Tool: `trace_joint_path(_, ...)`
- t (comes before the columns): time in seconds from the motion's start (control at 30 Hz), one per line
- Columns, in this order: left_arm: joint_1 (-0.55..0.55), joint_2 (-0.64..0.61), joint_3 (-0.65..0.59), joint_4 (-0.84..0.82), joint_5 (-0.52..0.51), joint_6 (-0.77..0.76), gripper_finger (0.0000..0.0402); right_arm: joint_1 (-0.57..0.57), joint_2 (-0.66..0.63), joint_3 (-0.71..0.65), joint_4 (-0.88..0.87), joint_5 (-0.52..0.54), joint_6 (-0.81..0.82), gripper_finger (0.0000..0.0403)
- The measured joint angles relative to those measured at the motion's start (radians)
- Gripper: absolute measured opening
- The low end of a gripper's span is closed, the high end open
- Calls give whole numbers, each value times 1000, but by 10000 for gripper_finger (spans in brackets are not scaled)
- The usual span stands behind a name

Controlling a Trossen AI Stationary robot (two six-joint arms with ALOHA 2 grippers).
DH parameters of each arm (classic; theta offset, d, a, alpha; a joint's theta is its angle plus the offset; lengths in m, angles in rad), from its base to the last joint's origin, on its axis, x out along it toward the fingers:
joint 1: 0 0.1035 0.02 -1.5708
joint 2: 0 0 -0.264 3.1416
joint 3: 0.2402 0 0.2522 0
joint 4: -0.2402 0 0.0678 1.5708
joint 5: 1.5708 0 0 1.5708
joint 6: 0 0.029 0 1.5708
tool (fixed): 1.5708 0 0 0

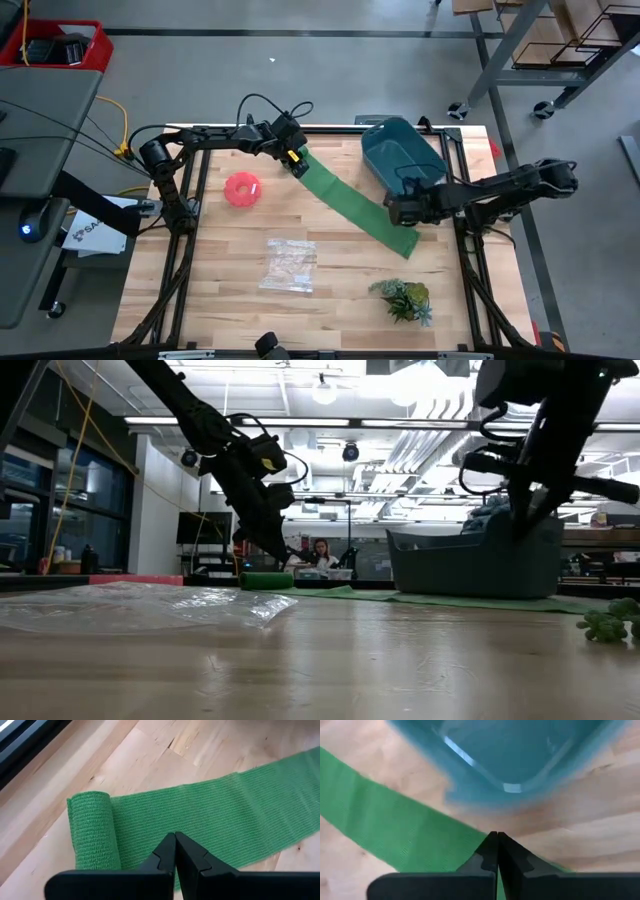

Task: Roll bandage
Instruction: Move the blue bin to the top right of the table, then roll the green bandage

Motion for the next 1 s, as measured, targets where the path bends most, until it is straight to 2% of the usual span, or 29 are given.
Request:
trace_joint_path(0.13,0,0,0,-5,0,-1,0,35,-23,38,11,-76,-115,0)
trace_joint_path(0.27,0,0,0,-4,0,-1,0,107,-12,58,23,-205,-176,0)
trace_joint_path(0.37,0,0,0,-4,0,-1,0,175,18,22,40,-252,-81,0)
trace_joint_path(0.5,0,0,0,-2,0,0,0,240,45,-46,146,-271,54,0)
trace_joint_path(0.73,0,0,0,7,0,0,0,278,128,-111,221,-287,205,0)
trace_joint_path(0.87,0,0,0,7,0,0,0,278,170,-113,231,-275,240,0)
trace_joint_path(1.0,0,0,0,6,0,0,0,286,198,-111,257,-320,176,0)
